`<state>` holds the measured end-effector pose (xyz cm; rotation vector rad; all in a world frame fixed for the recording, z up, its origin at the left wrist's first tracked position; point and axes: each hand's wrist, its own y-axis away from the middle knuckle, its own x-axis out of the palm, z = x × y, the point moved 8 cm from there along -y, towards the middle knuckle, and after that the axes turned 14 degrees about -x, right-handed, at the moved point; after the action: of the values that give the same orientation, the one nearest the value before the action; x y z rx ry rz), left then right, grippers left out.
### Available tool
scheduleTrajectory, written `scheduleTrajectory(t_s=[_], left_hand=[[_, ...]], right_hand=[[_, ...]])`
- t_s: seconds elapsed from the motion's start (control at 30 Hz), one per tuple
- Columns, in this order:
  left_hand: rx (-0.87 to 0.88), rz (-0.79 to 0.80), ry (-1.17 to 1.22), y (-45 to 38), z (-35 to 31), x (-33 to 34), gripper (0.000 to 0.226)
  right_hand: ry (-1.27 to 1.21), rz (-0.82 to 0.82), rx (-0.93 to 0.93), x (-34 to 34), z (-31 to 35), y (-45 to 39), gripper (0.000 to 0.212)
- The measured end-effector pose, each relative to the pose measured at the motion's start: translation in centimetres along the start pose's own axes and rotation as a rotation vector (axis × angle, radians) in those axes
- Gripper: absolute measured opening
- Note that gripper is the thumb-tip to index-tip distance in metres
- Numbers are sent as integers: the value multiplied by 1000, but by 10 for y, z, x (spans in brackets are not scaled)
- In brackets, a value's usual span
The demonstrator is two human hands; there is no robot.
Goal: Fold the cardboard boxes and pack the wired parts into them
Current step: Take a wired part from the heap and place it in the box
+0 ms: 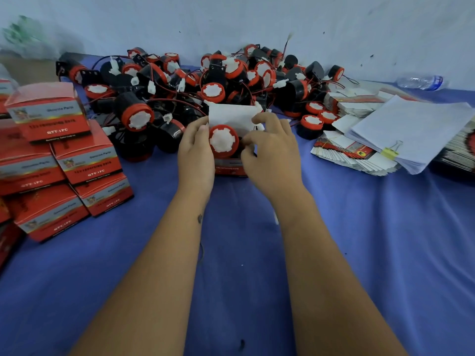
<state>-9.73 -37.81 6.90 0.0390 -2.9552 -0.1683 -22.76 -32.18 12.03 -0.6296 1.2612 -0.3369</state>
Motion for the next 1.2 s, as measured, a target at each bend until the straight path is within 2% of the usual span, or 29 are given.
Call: scheduleTrajectory(t_s=[0.07,0.13,0.23,0.3,0.47,0.67,0.77,0.83,0.9,0.93,1.0,1.03,1.13,1.2], left_hand=[[7,13,0,1,0,1,26],[2,22,6,1,1,1,25],[-9,27,36,1,1,1,24],[-23,38,57,0,1,2,24],[-44,67,78,1,2,3,28],[-40,90,63,2,3,6,22],[-24,135,13,1,5,10,26],[10,91,-31,0,3,7,26],[40,-6,-42,-1,1,-3,25],[49,-57,-37,-1,0,-8,28],[60,-153,-8,-1,0,-19,33],[66,-210,-5,-2,0,-24,34],[68,-332,-50,-3,-1,-32,30],[72,-305,-112,-5,0,-28,22]], right_hand=[[37,11,14,0,4,2,24],[50,-79,14,-11,10,3,24],[105,-217,-82,-27,24,0,19],[145,-169,-136,-24,35,-5,20],[278,164,-162,16,48,-5,26],[289,117,-92,17,46,-3,25],[335,144,-124,21,48,-1,22],[409,150,-144,22,53,0,20],[421,54,-157,16,61,-1,10],[348,-20,-176,13,66,-1,8],[150,-93,-207,10,71,-2,16],[73,-68,-161,15,66,-1,19],[5,141,93,38,39,5,27],[-67,102,304,37,19,13,32]])
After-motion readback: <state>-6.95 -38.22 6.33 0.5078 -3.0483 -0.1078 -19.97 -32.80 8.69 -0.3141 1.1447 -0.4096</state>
